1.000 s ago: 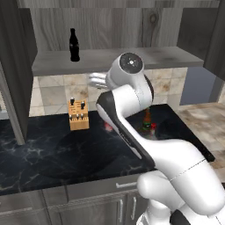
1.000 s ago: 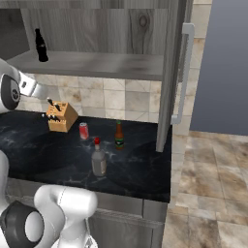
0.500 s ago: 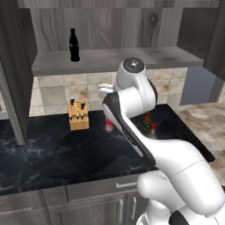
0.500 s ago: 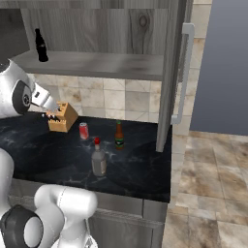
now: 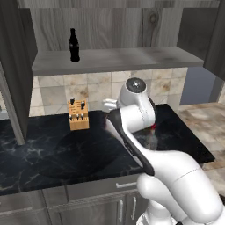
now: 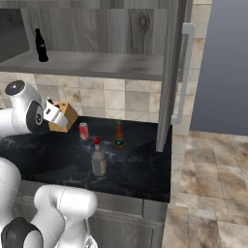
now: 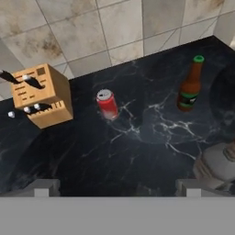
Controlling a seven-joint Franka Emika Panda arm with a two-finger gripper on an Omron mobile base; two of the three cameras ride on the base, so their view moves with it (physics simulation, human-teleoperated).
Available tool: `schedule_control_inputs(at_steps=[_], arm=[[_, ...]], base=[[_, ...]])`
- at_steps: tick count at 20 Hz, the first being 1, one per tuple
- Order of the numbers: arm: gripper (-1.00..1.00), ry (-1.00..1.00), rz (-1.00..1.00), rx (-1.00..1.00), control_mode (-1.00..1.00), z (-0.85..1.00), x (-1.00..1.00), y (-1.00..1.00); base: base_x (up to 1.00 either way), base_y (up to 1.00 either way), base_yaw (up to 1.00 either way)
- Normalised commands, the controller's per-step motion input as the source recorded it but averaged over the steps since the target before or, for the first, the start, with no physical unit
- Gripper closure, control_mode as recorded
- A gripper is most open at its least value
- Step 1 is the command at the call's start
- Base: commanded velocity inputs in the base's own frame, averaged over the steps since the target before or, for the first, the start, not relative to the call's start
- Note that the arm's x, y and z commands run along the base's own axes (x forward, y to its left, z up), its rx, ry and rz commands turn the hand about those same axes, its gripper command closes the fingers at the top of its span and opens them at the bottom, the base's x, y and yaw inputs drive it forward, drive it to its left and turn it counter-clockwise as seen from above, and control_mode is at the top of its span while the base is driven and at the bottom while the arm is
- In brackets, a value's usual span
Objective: Sort all alcoholic drinks to one cabinet, and non-alcoholic drinks to the other.
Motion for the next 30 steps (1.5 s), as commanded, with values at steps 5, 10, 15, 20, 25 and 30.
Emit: schedule_control_inputs(at_steps=[5, 10, 15, 20, 25, 30], arm=[[-1.00, 0.00, 0.00, -0.02, -1.00, -0.34, 0.36, 0.00], [-1.00, 0.00, 0.00, -0.04, -1.00, -0.29, 0.52, 0.00], [-1.00, 0.02, 0.01, -0.03, -1.00, -0.18, 0.55, 0.00], [-1.00, 0.07, 0.05, -0.03, -1.00, -0.15, 0.40, 0.00], [-1.00, 0.07, 0.06, -0.05, -1.00, -0.37, 0.21, 0.03], [-1.00, 0.01, 0.02, -0.02, -1.00, -0.42, 0.10, 0.00]], base=[[0.00, 0.00, 0.00], [0.00, 0.00, 0.00], [0.00, 0.00, 0.00], [0.00, 0.00, 0.00], [0.00, 0.00, 0.00], [0.00, 0.00, 0.00]])
